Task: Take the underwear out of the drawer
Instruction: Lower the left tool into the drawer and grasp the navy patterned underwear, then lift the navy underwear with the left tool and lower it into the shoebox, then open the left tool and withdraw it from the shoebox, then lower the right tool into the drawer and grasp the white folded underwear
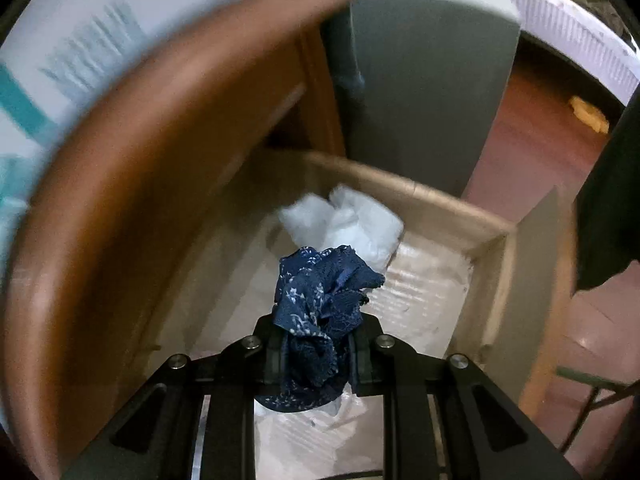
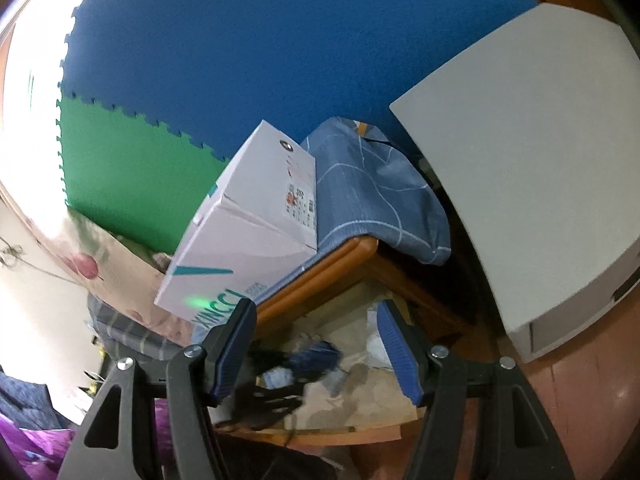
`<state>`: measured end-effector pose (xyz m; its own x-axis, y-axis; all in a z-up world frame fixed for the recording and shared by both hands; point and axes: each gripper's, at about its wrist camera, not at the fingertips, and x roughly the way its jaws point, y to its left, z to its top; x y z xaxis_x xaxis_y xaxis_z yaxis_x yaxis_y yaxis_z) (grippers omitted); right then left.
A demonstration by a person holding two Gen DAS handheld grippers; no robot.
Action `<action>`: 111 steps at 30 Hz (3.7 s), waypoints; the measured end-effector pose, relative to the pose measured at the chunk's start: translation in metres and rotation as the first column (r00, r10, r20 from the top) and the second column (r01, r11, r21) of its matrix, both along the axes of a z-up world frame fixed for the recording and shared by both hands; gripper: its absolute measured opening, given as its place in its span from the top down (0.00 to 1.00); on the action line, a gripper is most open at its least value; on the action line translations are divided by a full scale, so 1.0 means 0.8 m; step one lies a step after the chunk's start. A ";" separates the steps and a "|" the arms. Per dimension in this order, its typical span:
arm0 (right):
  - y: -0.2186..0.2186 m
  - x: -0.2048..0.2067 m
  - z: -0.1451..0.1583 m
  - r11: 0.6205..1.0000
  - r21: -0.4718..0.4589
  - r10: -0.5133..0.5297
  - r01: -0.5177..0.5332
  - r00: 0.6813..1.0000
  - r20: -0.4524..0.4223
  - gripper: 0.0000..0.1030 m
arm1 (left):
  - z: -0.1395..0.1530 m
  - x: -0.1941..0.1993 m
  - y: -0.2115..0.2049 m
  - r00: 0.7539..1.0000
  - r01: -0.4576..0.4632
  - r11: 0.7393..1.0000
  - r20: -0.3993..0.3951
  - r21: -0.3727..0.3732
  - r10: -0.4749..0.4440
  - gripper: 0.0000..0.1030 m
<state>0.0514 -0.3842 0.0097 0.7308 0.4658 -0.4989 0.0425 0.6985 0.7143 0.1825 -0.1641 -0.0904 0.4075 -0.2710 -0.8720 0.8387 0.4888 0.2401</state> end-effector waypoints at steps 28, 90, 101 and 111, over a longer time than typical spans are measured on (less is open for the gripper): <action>0.041 0.012 -0.003 0.980 -0.185 0.062 -0.070 0.997 -0.050 0.38 | 0.289 -0.078 0.121 0.947 -0.255 0.815 0.035 -0.521 0.319 0.81; 0.157 0.020 -0.025 0.751 -0.552 0.308 -0.362 0.932 -0.193 0.38 | 0.259 0.055 0.108 0.700 -0.526 0.770 0.332 -0.360 0.633 0.06; 0.199 0.015 -0.057 0.587 -0.648 0.380 -0.486 0.872 -0.309 0.38 | 0.265 -0.048 0.187 0.670 -0.486 0.696 0.287 -0.529 0.685 0.00; 0.270 0.064 -0.117 0.365 -0.672 0.453 -0.645 0.753 -0.478 0.38 | 0.184 -0.108 0.276 0.719 -0.531 0.627 0.088 -0.570 0.689 0.00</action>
<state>0.1025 -0.1678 -0.0837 0.3147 0.0947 -0.9445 -0.5113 0.8552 -0.0846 0.0959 0.0565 0.0567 0.8275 -0.2060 -0.5223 0.2362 0.9717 -0.0090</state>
